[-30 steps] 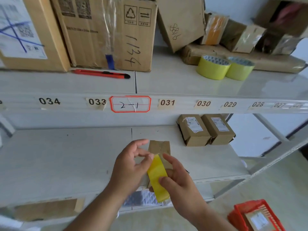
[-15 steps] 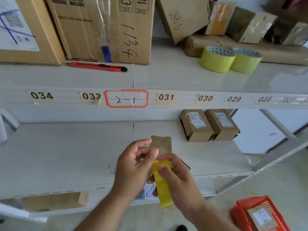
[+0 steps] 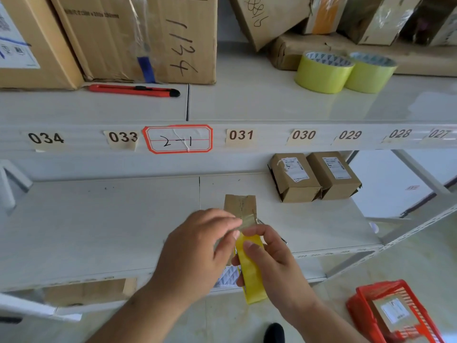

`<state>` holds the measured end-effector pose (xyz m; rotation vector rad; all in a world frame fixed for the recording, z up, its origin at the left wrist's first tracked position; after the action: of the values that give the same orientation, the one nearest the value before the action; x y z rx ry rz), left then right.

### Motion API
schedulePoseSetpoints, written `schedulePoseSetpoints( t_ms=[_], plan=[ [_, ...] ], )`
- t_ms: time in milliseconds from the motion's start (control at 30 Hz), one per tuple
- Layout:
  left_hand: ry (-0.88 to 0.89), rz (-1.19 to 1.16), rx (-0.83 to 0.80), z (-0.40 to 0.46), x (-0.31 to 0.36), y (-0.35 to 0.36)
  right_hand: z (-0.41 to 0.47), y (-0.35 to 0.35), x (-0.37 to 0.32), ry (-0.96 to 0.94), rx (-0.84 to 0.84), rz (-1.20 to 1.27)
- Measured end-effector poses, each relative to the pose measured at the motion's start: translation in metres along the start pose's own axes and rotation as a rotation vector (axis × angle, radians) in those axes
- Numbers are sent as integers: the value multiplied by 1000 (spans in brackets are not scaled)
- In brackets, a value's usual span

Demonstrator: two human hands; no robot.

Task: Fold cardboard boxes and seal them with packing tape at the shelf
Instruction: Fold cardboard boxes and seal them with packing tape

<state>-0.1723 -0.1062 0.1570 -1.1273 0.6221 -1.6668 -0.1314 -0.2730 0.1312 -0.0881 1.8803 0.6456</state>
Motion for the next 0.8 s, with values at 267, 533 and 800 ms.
schedulePoseSetpoints(
  t_ms=[267,533,800],
  plan=[
    [-58,62,-146,11,15,2,-4,-7,-1,-51,-62,-105],
    [-111,-8,-220,12,20,4,-11,-8,-1,-63,-90,-137],
    [-148,-74,-286,8,18,8,-18,-10,-4,-67,-105,-135]
  ],
)
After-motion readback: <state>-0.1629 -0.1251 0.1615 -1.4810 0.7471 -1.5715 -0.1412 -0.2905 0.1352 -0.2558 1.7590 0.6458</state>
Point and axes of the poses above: each hand's wrist, its own z-axis towards the middle knuckle, its own y-axis out of the palm, x = y × z, the point moved 2 cm from there along z, towards the middle knuckle, and after that the axes turned 12 degrees about z, right-handed, at the moved point
